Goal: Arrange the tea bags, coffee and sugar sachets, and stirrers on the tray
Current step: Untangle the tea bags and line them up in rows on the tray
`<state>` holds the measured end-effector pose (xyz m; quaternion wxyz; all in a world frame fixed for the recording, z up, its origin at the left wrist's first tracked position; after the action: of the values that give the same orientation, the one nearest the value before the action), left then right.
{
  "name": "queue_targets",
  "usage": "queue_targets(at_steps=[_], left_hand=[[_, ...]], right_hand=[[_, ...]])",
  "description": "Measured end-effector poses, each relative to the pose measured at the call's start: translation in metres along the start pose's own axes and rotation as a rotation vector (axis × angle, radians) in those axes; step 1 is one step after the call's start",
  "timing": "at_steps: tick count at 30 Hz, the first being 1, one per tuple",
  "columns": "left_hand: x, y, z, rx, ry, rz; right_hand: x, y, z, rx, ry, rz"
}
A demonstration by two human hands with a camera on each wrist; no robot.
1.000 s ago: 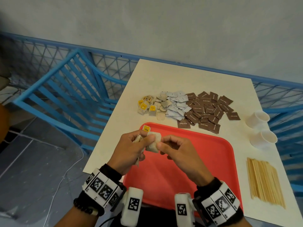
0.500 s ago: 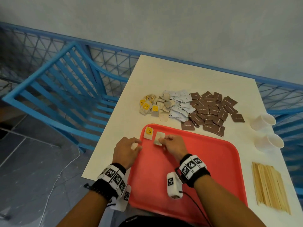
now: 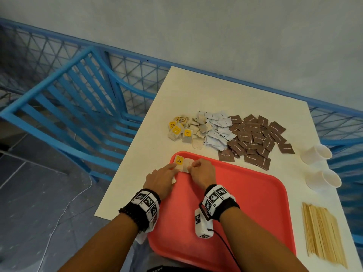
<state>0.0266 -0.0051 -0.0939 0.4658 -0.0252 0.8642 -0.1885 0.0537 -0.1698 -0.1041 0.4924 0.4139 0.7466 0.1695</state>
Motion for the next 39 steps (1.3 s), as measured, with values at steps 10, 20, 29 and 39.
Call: queue_targets(at_steps=[10, 20, 29, 39], left_hand=[[-0.041, 0.003, -0.027, 0.065, -0.339, -0.598], [-0.021, -0.069, -0.084, 0.043, 0.214, -2.112], [0.001, -0.113, -0.101, -0.007, 0.341, -2.228], [-0.001, -0.118, -0.108, 0.04, 0.252, -2.403]], right_hand=[[-0.021, 0.016, -0.025, -0.068, -0.018, 0.153], [-0.077, 0.053, -0.177, -0.544, 0.253, 0.199], [-0.092, 0.026, -0.212, -0.692, -0.003, -0.057], [-0.1, 0.004, -0.204, -0.463, 0.028, 0.197]])
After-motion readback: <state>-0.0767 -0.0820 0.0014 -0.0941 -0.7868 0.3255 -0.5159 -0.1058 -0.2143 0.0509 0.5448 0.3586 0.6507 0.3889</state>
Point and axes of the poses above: each hand's wrist, its own z-axis towards the middle knuckle, its own x-axis out of the palm, y = z × x, the point moved 6 cm from there along z, towards the middle knuckle, and after that the axes turned 10 degrees about y, right-handed, at the moved point
